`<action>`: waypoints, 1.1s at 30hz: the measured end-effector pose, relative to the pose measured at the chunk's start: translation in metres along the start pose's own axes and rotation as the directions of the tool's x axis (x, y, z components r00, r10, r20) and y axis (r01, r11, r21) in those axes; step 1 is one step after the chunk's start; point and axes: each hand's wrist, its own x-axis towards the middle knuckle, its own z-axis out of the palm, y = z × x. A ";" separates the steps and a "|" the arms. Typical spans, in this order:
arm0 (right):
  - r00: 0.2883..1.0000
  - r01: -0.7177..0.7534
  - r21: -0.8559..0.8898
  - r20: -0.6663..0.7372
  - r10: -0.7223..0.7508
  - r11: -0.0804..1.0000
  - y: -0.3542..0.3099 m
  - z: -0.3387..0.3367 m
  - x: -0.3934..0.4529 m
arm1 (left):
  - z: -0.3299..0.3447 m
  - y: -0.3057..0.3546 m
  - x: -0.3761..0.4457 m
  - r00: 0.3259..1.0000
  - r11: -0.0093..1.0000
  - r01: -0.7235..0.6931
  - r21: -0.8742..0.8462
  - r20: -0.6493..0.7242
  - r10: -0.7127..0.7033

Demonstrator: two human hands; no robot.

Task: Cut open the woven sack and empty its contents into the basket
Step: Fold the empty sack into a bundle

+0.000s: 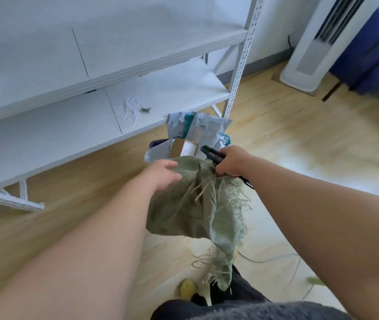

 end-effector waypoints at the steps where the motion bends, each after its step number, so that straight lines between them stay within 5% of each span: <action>1: 0.998 -0.009 -0.036 -0.060 0.007 0.999 0.005 -0.009 -0.006 | 0.010 0.010 0.000 0.999 0.998 -0.041 0.056 0.029 0.039; 9: 0.898 -0.085 0.111 -0.421 0.125 0.990 0.066 -0.102 -0.036 | 0.095 0.078 0.021 0.963 0.910 -0.267 0.316 0.068 0.259; 13: 0.684 0.068 0.394 -0.688 0.244 0.917 0.104 -0.139 -0.046 | 0.138 0.108 0.041 0.957 0.911 -0.290 0.293 0.099 0.272; 17: 0.443 0.126 0.476 -0.812 0.380 0.870 0.151 -0.189 -0.044 | 0.185 0.153 0.063 0.952 0.859 -0.302 0.414 0.090 0.292; 20: 0.416 0.106 0.466 -0.823 0.387 0.878 0.193 -0.223 -0.033 | 0.216 0.201 0.079 0.933 0.814 -0.348 0.464 0.088 0.349; 23: 0.502 0.073 0.393 -0.809 0.307 0.916 0.238 -0.250 -0.019 | 0.242 0.258 0.099 0.950 0.917 -0.312 0.249 0.077 0.303; 25: 0.594 0.064 0.348 -0.766 0.245 0.935 0.261 -0.261 -0.009 | 0.253 0.292 0.110 0.973 0.973 -0.214 -0.087 0.073 0.221; 27: 0.634 -0.017 0.285 -0.738 0.231 0.958 0.284 -0.277 0.001 | 0.268 0.330 0.123 0.984 0.920 -0.106 -0.377 0.093 0.151; 30: 0.584 -0.088 0.201 -0.783 0.214 0.976 0.307 -0.295 0.014 | 0.280 0.378 0.138 0.987 0.815 -0.077 -0.575 0.073 0.145; 33: 0.546 0.028 0.265 -0.811 0.208 0.964 0.317 -0.309 0.028 | 0.281 0.414 0.155 0.986 0.728 -0.053 -0.684 0.080 0.148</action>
